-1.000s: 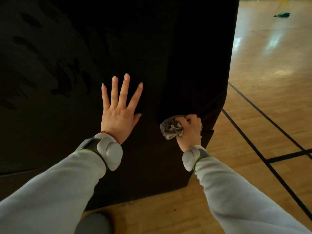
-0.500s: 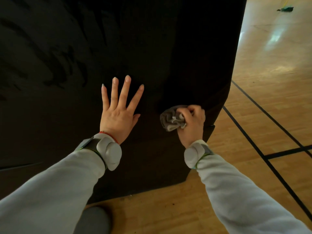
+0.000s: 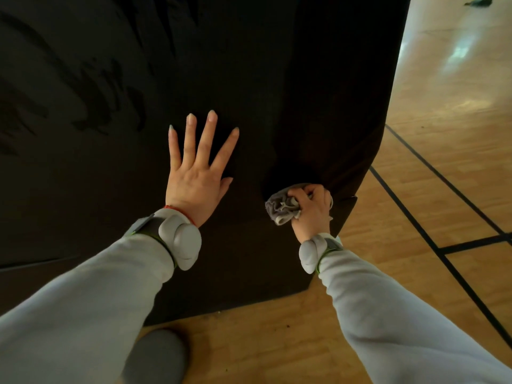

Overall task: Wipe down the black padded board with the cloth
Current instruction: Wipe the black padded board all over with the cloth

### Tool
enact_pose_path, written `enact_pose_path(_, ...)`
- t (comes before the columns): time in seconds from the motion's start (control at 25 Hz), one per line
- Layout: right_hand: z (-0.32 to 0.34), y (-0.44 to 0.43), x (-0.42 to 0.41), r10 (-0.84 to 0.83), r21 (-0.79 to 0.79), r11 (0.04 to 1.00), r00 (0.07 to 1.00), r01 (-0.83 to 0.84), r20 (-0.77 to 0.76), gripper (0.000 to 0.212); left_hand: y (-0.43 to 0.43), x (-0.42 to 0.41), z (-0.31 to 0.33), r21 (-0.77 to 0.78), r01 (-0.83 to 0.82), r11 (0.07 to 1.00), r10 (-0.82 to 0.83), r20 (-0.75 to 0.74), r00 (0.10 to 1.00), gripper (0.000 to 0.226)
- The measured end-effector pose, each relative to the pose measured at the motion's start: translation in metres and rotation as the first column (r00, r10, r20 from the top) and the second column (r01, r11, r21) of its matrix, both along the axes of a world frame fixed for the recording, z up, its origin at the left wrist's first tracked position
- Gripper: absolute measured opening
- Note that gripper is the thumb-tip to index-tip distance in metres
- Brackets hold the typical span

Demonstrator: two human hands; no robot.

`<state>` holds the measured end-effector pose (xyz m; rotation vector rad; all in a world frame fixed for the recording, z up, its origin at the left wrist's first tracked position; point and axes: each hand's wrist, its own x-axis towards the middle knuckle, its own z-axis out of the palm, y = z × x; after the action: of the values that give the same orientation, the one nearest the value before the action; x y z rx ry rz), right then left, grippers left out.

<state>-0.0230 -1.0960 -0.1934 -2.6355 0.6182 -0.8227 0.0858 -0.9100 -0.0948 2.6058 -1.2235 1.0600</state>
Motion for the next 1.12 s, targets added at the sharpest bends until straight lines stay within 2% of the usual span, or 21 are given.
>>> enact_pose_path(0.12,-0.008,-0.002,-0.004,0.011,-0.026,1.0,0.997,-0.012,-0.07,0.038,0.004,-0.005,0.004,0.007,0.008,1.0,-0.008,-0.003,1.0,0.091)
enact_pose_path(0.2,-0.019,-0.002,-0.011,0.011,0.053,0.999,0.98,-0.001,-0.197,0.041,0.009,-0.008,0.006,0.023,0.01,1.0,-0.01,0.005,1.0,0.092)
enact_pose_path(0.28,-0.023,-0.004,-0.016,-0.026,0.103,0.993,0.968,0.054,-0.25,0.043,0.013,-0.011,0.011,0.048,0.022,0.999,-0.023,0.022,0.999,0.092)
enact_pose_path(0.4,0.0,-0.011,-0.015,-0.009,0.077,0.996,0.942,0.036,-0.335,0.04,0.017,-0.012,0.025,0.019,0.013,1.0,-0.014,0.032,0.999,0.089)
enact_pose_path(0.48,0.026,-0.016,-0.015,-0.015,0.05,0.998,0.964,0.029,-0.264,0.036,0.017,-0.014,0.037,-0.006,-0.007,1.0,0.008,0.023,1.0,0.089)
enact_pose_path(0.56,0.056,-0.018,-0.022,-0.014,0.067,0.998,0.997,0.019,-0.073,0.034,0.014,-0.018,0.056,-0.035,-0.013,0.999,0.014,0.027,1.0,0.089)
enact_pose_path(0.68,0.106,-0.024,-0.029,0.023,0.094,0.995,0.99,-0.036,0.141,0.032,0.005,-0.023,0.087,-0.082,-0.011,0.997,0.014,0.041,0.999,0.089)
enact_pose_path(0.76,0.145,-0.03,-0.036,0.073,0.03,0.996,0.966,-0.083,0.247,0.032,-0.001,-0.029,0.114,-0.122,0.003,0.993,0.006,0.068,0.998,0.089)
enact_pose_path(1.12,0.245,-0.038,-0.048,0.203,-0.096,0.979,0.908,-0.18,0.366,0.037,-0.019,-0.043,0.201,-0.19,0.016,0.982,0.012,0.144,0.99,0.087)
